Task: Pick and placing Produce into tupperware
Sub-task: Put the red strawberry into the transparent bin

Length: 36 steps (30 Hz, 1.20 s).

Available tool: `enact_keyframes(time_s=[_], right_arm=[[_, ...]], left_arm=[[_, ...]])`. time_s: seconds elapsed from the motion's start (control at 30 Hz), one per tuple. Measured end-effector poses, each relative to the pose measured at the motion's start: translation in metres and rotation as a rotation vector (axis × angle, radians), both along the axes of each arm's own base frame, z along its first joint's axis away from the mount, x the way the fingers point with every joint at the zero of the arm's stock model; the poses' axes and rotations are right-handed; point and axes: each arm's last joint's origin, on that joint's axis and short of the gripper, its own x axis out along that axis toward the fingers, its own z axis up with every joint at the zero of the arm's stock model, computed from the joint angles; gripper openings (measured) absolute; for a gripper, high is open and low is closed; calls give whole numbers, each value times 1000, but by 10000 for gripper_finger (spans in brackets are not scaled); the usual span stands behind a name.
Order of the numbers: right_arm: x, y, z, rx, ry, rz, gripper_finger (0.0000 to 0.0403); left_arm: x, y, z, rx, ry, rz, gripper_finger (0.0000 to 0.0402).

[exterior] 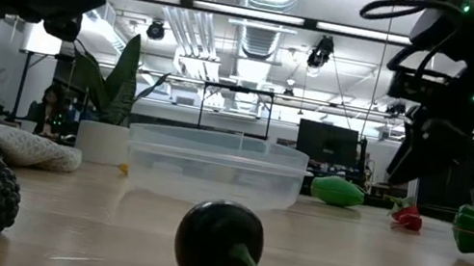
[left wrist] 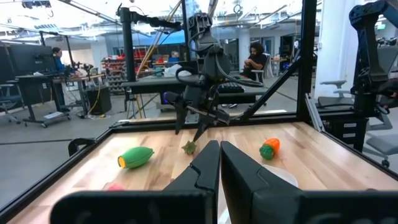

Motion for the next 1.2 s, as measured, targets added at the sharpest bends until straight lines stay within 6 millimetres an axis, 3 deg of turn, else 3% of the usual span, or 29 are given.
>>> enact_keyframes(time_s=[0.63,1.2], right_arm=[[9,1,-28,-14,121,-1,237],[14,1,-25,-10,87,-2,221]], left_arm=[[1,0,-1,0,15,0,0],[1,0,-1,-1,14,0,0]])
